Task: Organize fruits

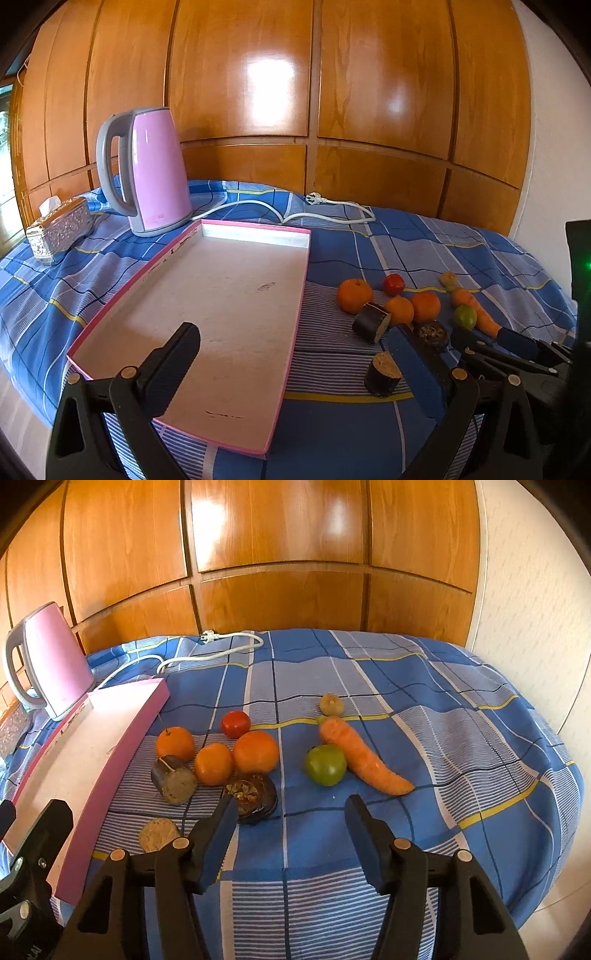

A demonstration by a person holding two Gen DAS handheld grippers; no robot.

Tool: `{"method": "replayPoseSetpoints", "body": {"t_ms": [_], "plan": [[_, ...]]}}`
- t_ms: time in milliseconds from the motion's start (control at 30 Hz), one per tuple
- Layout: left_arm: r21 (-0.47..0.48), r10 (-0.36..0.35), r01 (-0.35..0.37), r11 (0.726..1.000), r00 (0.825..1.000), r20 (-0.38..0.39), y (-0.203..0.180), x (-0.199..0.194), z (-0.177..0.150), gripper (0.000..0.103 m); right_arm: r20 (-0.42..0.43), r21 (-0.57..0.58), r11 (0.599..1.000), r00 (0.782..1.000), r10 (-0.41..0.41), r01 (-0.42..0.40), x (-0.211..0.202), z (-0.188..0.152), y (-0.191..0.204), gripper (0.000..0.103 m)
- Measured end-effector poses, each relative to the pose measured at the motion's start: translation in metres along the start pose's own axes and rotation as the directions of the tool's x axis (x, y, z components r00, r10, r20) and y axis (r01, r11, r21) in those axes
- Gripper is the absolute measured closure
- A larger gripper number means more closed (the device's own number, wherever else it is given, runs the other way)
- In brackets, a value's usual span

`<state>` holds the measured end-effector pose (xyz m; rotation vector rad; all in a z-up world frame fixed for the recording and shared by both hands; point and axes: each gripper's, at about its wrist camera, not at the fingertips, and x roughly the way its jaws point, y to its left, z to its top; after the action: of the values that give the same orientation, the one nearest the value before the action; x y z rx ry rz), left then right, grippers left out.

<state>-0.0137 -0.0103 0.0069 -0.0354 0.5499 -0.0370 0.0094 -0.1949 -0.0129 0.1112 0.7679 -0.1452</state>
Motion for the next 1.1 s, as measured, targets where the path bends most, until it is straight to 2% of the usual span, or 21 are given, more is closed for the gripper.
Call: {"method": "replayPoseSetpoints", "body": {"t_ms": [533,700,800,833,900,967,1100], "plan": [[0.055,-0.048,0.049,0.997,0.999,-0.023,-0.012,0.002,-0.002,0.019,-0.034,0.086,0.996,0.999,0.035,-0.032,-0.001,0.003,-0.022,0.042],[0.078,-0.070,0.073,0.994,0.997,-0.036,-0.018,0.004,-0.003,0.024,-0.046,0.110,0.992,0.996,0.072,-0.066,0.000,0.005,-0.029,0.050],[0.098,-0.087,0.092,0.991,0.995,-0.053,-0.023,0.006,-0.004,0.031,-0.047,0.131,0.988,0.995,0.088,-0.081,-0.002,0.009,-0.038,0.057],[0.107,-0.097,0.103,0.989,0.993,-0.061,-0.026,0.007,-0.005,0.036,-0.046,0.147,0.985,0.994,0.097,-0.089,-0.001,0.011,-0.043,0.058],[0.130,-0.112,0.122,0.984,0.990,-0.081,-0.033,0.010,-0.007,0.044,-0.055,0.211,0.972,0.992,0.117,-0.103,0.002,0.014,-0.060,0.064],[0.153,-0.132,0.147,0.977,0.986,-0.105,-0.039,0.014,-0.009,0.055,-0.083,0.311,0.942,0.984,0.155,-0.122,0.012,0.012,-0.081,0.064],[0.189,-0.179,0.208,0.960,0.971,-0.157,-0.053,0.023,-0.012,0.062,-0.104,0.447,0.882,0.970,0.219,-0.151,0.026,0.006,-0.104,0.066]]}}
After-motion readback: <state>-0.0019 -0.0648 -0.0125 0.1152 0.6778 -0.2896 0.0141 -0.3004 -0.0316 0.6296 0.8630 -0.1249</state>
